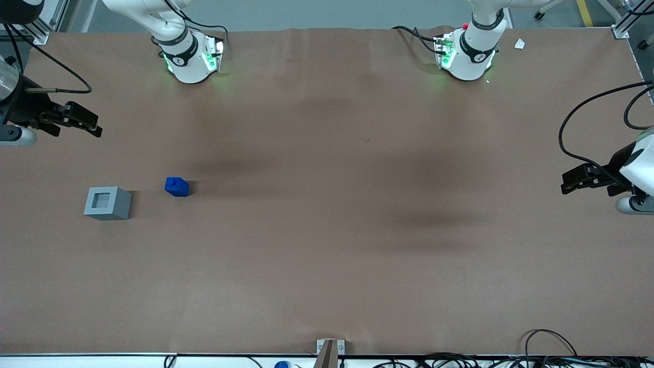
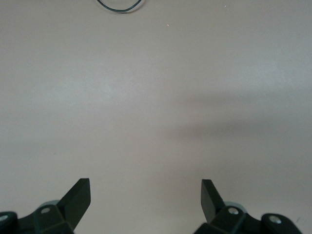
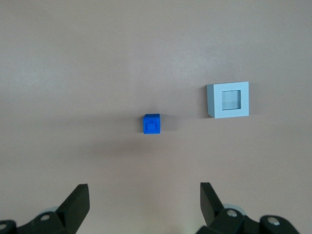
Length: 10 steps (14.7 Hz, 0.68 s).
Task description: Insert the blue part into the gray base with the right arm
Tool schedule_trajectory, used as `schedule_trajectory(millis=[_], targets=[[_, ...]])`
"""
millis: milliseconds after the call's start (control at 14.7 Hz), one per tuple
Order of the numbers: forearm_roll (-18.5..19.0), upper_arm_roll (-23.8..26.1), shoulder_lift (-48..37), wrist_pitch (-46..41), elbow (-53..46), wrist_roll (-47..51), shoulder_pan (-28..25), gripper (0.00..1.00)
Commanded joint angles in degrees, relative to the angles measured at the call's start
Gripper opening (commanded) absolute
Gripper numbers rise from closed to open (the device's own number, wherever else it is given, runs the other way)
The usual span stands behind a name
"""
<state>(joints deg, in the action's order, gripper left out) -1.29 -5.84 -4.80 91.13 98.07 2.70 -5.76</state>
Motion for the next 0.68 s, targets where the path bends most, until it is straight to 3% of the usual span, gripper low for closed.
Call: schedule_trajectory(millis=[0,612], targets=[[-0.12,0.04,-1.18,0.02,1.07,-0.42,-0.04,1.00],[0.14,-0.22,3.30,-0.86,0.55,0.02,1.10,1.00]])
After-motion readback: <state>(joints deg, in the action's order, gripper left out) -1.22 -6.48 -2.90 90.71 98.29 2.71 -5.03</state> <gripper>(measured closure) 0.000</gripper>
